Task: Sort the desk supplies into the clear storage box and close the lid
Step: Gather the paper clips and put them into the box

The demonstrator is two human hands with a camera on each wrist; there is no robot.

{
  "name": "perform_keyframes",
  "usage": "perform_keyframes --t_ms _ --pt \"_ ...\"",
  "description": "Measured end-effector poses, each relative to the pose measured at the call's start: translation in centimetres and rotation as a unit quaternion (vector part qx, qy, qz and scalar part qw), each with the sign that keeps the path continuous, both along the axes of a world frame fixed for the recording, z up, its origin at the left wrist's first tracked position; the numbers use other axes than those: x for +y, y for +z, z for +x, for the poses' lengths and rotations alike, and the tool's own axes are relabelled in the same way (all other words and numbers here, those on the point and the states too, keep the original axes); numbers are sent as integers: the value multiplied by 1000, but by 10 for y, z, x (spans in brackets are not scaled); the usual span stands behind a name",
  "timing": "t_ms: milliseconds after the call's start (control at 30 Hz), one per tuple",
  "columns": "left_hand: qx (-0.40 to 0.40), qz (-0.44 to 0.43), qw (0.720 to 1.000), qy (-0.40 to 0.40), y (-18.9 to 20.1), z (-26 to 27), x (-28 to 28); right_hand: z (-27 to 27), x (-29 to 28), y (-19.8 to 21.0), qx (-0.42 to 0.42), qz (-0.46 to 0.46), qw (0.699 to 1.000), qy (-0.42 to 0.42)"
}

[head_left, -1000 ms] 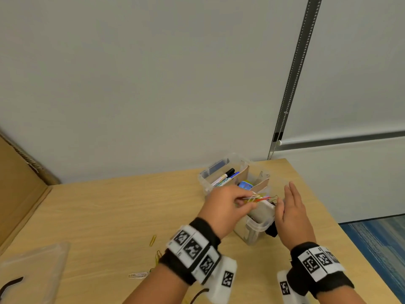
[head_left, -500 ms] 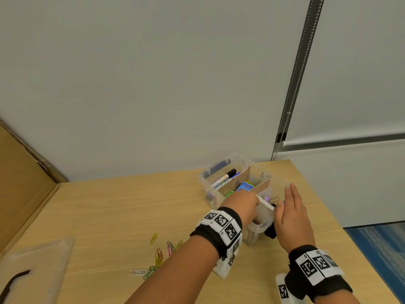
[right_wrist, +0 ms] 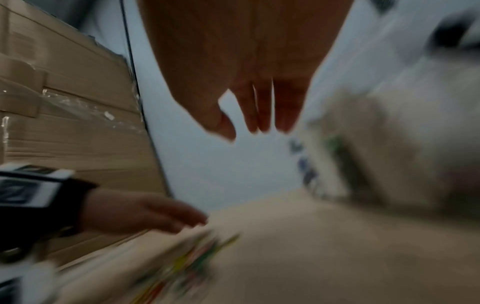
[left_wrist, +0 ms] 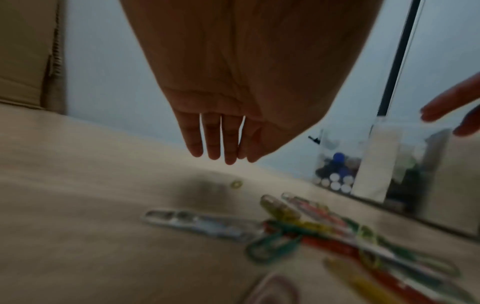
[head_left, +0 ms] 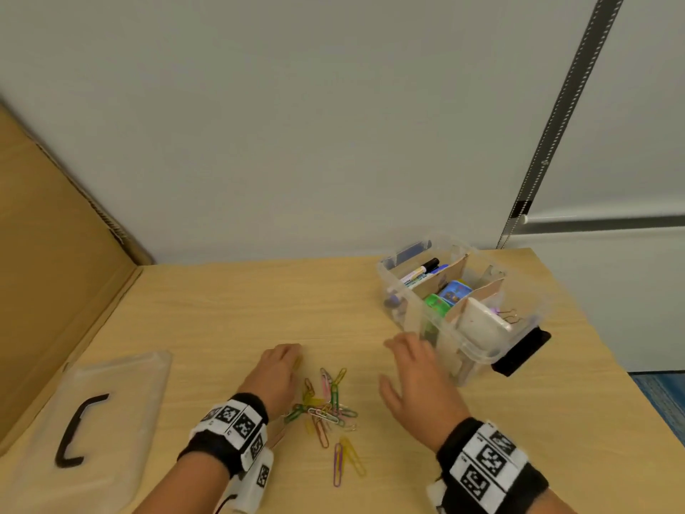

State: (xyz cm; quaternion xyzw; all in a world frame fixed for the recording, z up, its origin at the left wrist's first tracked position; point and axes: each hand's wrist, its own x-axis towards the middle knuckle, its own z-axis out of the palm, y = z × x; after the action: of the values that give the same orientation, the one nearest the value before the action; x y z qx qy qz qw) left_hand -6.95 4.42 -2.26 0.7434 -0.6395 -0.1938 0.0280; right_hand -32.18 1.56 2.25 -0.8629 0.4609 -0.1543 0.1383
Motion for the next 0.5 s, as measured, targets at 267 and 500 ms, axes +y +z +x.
perform_keyframes --t_ms 267,500 --pt "51 -11 991 -125 -11 -4 22 63 9 -51 125 186 970 96" --pt "61 -17 988 -141 -12 1 41 74 19 -53 92 162 977 102"
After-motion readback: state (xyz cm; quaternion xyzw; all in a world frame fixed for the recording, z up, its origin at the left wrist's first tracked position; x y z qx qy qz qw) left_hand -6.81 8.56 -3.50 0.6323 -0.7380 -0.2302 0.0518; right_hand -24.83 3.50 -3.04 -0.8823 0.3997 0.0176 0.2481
